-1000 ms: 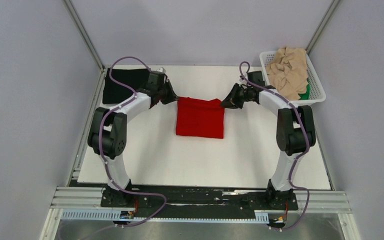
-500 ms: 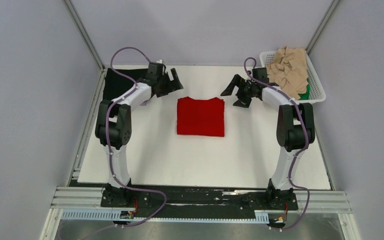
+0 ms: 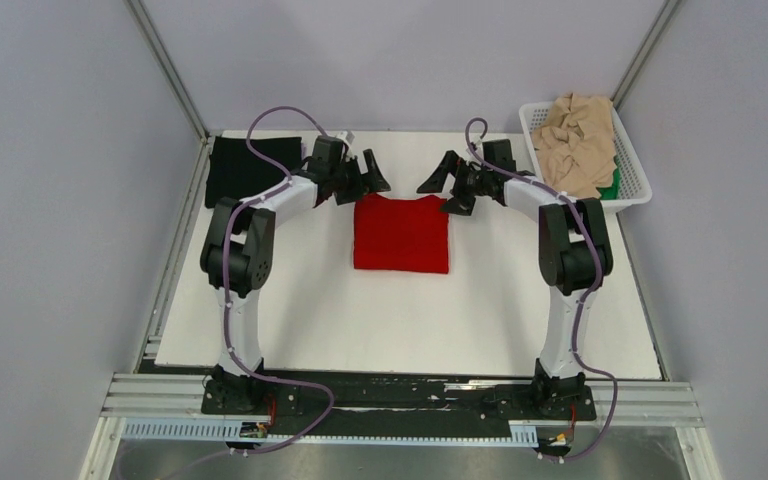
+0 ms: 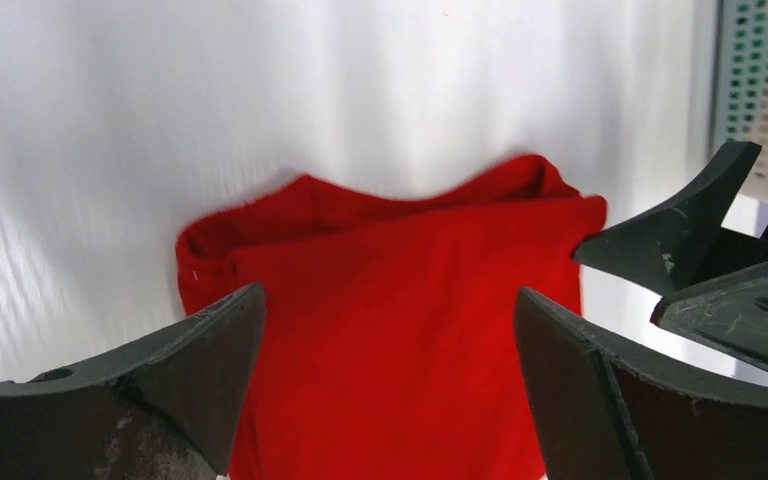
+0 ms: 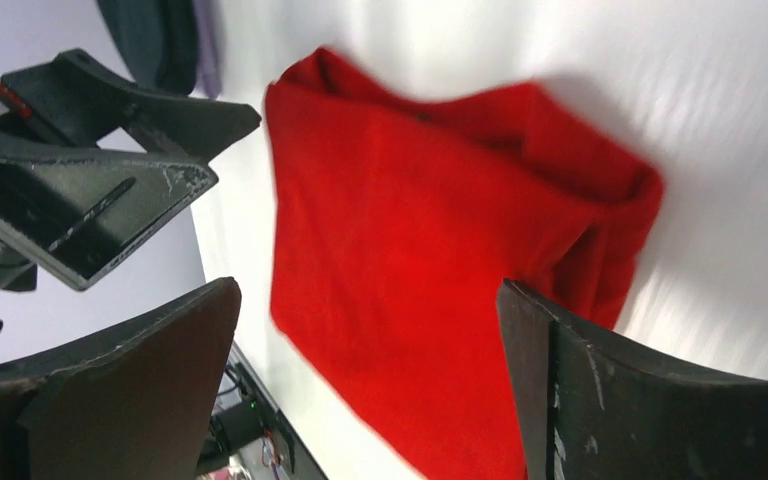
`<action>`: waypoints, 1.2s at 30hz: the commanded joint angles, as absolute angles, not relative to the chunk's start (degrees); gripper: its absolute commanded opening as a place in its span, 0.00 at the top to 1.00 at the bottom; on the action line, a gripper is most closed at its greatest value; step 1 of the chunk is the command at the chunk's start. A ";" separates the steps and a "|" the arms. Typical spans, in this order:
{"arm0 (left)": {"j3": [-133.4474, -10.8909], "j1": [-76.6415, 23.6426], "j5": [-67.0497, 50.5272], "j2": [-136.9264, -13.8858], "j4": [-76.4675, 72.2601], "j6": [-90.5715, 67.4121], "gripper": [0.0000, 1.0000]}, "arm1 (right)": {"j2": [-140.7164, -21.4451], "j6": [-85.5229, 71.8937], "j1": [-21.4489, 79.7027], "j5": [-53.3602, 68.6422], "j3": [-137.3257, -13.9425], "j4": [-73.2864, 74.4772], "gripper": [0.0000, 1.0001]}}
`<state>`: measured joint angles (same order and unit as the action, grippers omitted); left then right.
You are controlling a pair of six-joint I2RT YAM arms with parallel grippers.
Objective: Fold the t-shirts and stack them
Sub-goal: Fold the long partially folded tshirt into a neat square, then smooth out wrinkles on the folded tshirt
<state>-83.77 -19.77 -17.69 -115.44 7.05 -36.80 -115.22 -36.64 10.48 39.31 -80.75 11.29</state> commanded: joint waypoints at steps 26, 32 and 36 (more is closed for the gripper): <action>-73.13 -23.28 -8.60 -96.06 12.31 -35.44 0.00 | -94.40 -37.25 14.02 40.81 -61.41 6.62 0.00; -59.96 -26.87 -19.79 -93.14 -0.29 -41.49 0.00 | -96.53 -42.53 16.35 42.00 -53.83 -2.78 0.00; -53.95 -27.58 -21.44 -96.64 -2.62 -42.61 0.00 | -101.06 -42.60 15.99 37.68 -50.30 -2.90 0.00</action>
<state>-58.52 -27.64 -17.54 -93.45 2.15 -40.10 -97.49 -40.99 17.06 40.66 -53.34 1.52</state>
